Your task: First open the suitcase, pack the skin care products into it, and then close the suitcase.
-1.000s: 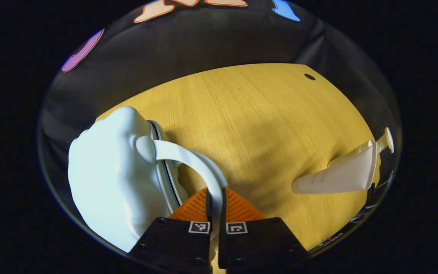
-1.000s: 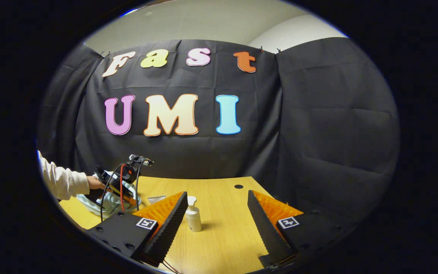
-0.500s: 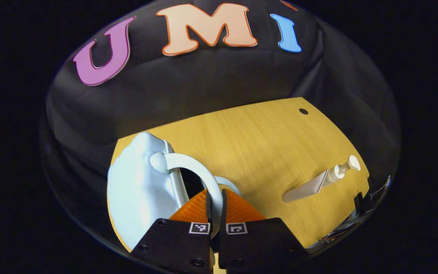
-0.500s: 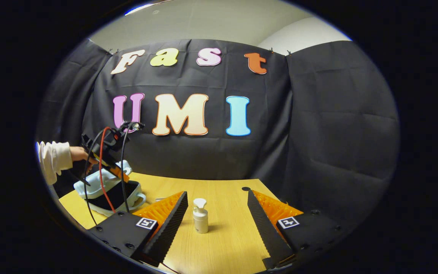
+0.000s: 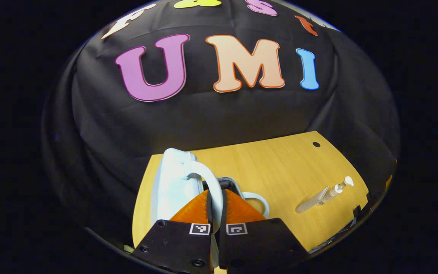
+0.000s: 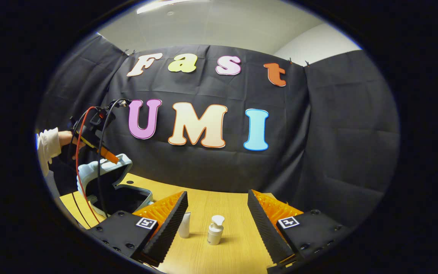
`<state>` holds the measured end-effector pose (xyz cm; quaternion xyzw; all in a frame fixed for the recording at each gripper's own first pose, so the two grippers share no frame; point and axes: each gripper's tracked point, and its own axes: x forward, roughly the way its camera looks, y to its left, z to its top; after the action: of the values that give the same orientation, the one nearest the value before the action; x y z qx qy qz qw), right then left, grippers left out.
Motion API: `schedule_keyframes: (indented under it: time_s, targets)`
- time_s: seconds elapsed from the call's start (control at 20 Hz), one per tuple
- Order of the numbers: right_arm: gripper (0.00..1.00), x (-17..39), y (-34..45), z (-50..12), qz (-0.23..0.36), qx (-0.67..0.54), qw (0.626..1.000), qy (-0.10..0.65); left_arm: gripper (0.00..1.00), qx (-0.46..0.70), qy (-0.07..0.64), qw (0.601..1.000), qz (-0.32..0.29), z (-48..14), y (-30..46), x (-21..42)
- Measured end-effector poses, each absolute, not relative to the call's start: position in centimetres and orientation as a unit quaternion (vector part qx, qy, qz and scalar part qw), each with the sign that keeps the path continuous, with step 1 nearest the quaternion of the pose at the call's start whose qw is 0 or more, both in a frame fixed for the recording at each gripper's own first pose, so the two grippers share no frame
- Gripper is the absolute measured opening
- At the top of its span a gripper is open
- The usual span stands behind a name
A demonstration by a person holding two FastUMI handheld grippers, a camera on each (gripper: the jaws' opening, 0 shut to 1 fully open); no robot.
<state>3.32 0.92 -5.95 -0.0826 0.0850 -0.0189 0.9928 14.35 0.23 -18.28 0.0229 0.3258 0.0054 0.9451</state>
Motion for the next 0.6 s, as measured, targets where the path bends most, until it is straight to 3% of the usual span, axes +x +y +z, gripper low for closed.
schedule_keyframes:
  time_s: [0.6]
  targets:
    - [0.99,6.4,2.1,-1.6,-0.035,-0.094,0.994,0.046,0.00,-0.051,0.264,0.956,0.120,-15.7,11.2,13.3]
